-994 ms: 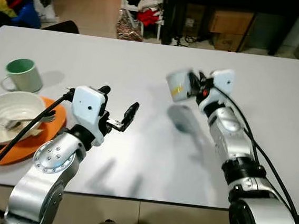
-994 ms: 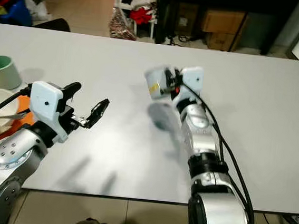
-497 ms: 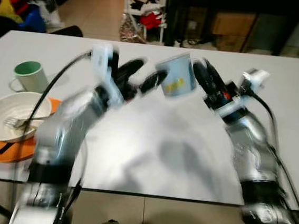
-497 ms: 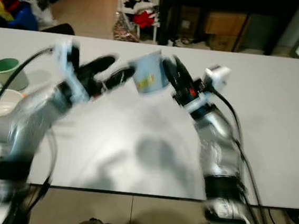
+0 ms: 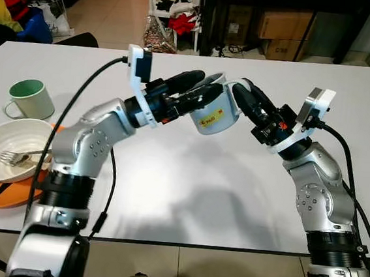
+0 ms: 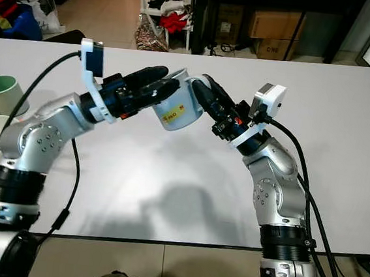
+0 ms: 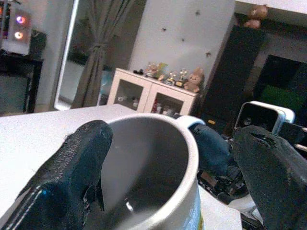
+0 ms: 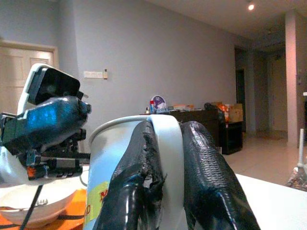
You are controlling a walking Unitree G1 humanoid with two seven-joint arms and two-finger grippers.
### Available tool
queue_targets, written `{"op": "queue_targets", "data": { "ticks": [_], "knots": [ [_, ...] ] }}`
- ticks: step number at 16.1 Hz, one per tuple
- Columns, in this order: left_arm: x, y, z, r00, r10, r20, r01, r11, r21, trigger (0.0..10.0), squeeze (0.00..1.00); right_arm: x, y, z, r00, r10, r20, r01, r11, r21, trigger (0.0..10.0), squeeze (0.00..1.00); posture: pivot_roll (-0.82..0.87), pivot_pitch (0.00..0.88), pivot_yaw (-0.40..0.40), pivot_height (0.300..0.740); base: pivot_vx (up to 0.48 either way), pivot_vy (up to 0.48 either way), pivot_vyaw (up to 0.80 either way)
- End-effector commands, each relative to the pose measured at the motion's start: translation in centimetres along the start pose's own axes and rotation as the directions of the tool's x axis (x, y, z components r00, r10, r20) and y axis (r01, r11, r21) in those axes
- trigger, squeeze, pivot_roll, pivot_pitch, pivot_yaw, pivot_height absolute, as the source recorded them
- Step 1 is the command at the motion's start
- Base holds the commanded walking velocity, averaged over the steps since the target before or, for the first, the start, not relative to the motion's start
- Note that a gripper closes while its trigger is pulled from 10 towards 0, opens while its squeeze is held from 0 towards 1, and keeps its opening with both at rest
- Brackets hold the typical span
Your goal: Setting the table
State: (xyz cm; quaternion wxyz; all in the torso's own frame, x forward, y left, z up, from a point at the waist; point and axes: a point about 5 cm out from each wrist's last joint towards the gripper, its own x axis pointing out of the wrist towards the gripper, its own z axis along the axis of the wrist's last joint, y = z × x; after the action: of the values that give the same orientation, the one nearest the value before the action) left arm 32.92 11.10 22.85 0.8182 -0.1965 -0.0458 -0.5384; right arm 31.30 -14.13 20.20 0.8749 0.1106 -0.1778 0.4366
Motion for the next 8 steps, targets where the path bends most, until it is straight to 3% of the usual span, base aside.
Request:
{"op": "queue_targets", "data": {
  "ticks": [1, 2, 3, 4, 8],
  "knots": [
    [0.0, 0.0, 0.9, 1.0, -0.027, 0.01, 0.027, 0.999, 0.027, 10.0, 0.09, 0.5, 0.3, 1.1, 0.999, 0.045, 0.024, -0.044, 0.999, -0.025, 10.0, 0.0, 0.06, 0.0, 0.087, 0.74, 0.0, 0.0, 0.0],
    [-0.3, -0.1, 1.3, 0.998, -0.063, -0.013, 0.064, 0.996, 0.054, 4.8, 0.0, 0.5, 0.3, 1.3, 0.998, 0.056, 0.02, -0.056, 0.998, -0.026, 10.0, 0.0, 0.06, 0.0, 0.083, 0.74, 0.0, 0.0, 0.0],
    [-0.6, 0.0, 0.9, 0.992, -0.093, -0.082, 0.1, 0.99, 0.096, 2.8, 0.0, 0.6, 0.3, 1.5, 0.998, 0.067, 0.015, -0.066, 0.997, -0.026, 10.0, 0.0, 0.06, 0.0, 0.08, 0.74, 0.0, 0.0, 0.0],
    [-1.1, 0.0, 0.2, 0.972, -0.143, -0.185, 0.169, 0.977, 0.133, 0.0, 0.0, 0.7, 0.4, 1.6, 0.996, 0.087, 0.007, -0.087, 0.996, -0.023, 10.0, 0.0, 0.06, 0.0, 0.076, 0.74, 0.0, 0.0, 0.0],
    [-1.1, 0.7, -0.2, 0.953, -0.137, -0.27, 0.189, 0.965, 0.18, 0.0, 0.0, 0.9, 0.8, 1.7, 0.991, 0.131, -0.009, -0.132, 0.991, -0.016, 10.0, 0.0, 0.06, 0.0, 0.077, 0.74, 0.0, 0.0, 0.0]
  ]
}}
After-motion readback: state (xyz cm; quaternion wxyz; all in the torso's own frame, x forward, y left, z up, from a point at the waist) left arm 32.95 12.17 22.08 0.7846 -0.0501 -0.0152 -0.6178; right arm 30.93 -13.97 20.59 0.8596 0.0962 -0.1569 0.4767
